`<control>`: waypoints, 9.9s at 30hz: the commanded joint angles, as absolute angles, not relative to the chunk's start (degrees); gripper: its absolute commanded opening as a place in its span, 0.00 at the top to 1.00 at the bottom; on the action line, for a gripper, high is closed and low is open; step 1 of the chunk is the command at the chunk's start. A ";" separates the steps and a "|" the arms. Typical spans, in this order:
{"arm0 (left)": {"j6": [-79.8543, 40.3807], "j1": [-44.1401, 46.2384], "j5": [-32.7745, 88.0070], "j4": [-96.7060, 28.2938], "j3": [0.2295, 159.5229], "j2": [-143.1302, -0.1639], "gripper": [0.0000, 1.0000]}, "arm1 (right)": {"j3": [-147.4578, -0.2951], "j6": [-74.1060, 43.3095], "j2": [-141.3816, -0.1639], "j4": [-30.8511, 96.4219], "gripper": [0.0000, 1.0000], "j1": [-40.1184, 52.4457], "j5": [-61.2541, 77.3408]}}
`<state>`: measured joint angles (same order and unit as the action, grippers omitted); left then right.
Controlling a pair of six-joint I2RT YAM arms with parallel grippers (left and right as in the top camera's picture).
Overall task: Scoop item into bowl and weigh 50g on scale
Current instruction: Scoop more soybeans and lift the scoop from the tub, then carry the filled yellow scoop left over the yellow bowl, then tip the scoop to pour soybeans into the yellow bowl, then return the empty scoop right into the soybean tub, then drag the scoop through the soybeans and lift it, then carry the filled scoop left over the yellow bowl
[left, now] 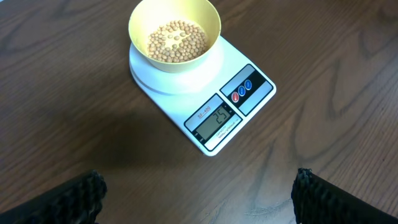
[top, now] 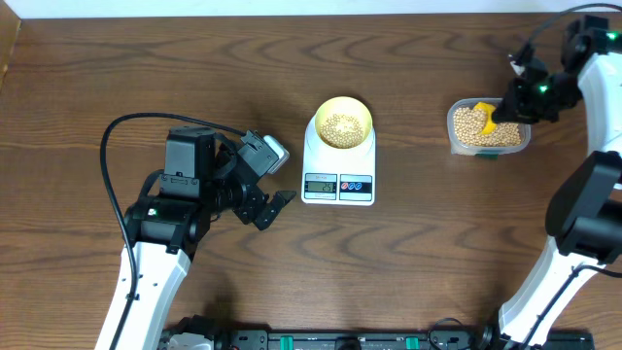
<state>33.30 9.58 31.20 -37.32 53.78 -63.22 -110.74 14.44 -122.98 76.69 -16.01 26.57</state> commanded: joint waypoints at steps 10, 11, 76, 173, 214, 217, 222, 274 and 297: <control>34.04 9.32 31.70 -37.50 53.69 -63.22 0.02 | -109.67 22.35 -123.90 80.40 0.99 -25.96 40.29; 34.04 9.32 31.70 -37.47 53.69 -63.22 0.02 | -109.67 22.94 -123.90 80.75 0.99 -26.72 41.45; 34.06 9.32 31.70 -37.47 53.69 -63.22 0.02 | -113.23 -0.43 -123.85 70.65 0.99 13.41 41.04; 34.04 9.32 31.70 -37.47 53.69 -63.22 0.02 | -104.68 11.66 -113.93 71.05 0.99 -6.87 0.36; 34.06 9.32 31.70 -37.47 53.69 -63.22 0.02 | -93.84 9.87 -113.95 61.87 0.99 -10.85 19.16; 34.04 9.32 31.70 -37.47 53.69 -63.22 0.02 | -93.84 9.85 -113.95 61.80 0.99 -13.23 22.39; 34.04 9.32 31.70 -37.47 53.69 -63.22 0.02 | -93.84 9.89 -113.95 61.73 0.99 -17.21 28.12; 34.04 9.32 31.70 -37.47 53.69 -63.22 0.03 | -93.84 4.51 -113.95 58.15 0.99 -14.48 68.10; 34.04 9.32 31.70 -37.47 53.69 -63.22 0.02 | -96.71 -10.72 -113.93 45.84 0.99 6.63 61.41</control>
